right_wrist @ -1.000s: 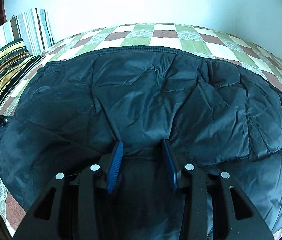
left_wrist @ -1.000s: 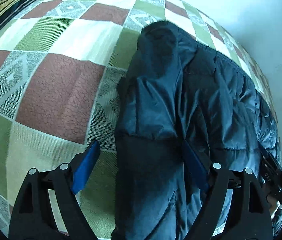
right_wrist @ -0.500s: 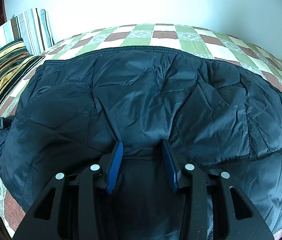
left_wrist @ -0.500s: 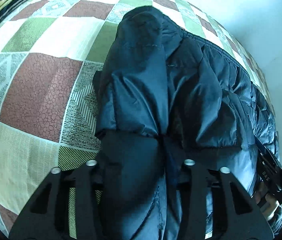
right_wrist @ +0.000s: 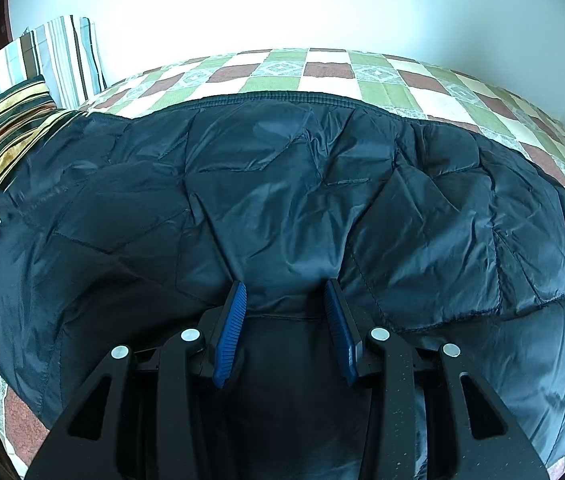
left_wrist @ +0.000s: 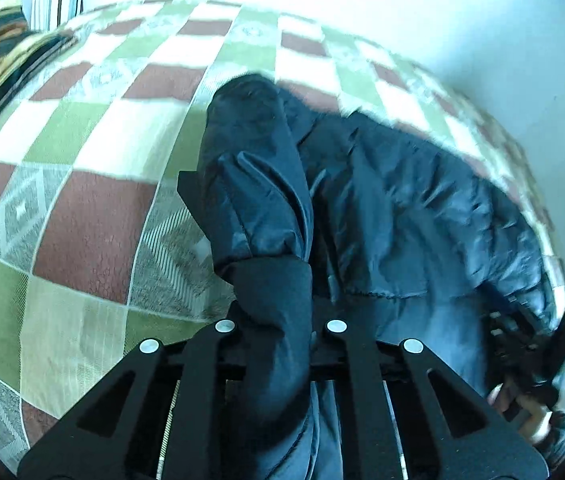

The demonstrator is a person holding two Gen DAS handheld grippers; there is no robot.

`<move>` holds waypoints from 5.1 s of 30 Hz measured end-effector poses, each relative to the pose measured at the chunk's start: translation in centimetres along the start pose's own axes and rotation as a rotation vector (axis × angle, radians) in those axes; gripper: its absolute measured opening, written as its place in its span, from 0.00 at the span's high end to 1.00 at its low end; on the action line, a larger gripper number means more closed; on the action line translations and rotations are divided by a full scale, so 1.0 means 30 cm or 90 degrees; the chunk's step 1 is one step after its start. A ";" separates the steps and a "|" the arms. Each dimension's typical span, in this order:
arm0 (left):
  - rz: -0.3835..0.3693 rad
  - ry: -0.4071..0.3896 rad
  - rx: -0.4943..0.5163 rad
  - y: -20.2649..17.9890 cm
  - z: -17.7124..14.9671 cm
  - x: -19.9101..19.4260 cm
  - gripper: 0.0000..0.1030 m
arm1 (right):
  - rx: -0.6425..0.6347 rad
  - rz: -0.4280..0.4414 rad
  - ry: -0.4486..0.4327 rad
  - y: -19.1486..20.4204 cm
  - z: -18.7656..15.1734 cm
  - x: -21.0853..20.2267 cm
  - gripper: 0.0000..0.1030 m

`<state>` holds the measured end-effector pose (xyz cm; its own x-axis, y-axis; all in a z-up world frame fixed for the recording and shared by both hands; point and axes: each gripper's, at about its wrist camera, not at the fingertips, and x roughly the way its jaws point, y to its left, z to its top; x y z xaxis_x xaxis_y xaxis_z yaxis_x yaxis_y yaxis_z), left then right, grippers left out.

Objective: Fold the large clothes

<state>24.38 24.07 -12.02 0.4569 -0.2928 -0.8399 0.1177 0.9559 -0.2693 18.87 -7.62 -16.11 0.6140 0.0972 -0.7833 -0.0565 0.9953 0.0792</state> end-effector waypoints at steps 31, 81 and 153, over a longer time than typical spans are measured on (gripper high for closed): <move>-0.112 -0.085 0.239 -0.925 -0.007 -0.101 0.91 | 0.102 0.004 -0.077 -0.354 -0.001 -0.258 0.60; -0.038 -0.094 0.296 -1.388 -0.212 0.134 0.46 | 0.226 -0.033 -0.032 -0.807 -0.194 -0.354 0.55; 0.125 -0.128 0.062 -0.607 -0.081 0.096 0.36 | 0.065 0.044 0.039 -0.351 0.098 -0.243 0.24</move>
<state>21.39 5.76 -10.68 0.6438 -0.1013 -0.7585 0.0895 0.9944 -0.0569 17.30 -18.82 -9.41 0.5619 0.1685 -0.8098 -0.0143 0.9809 0.1941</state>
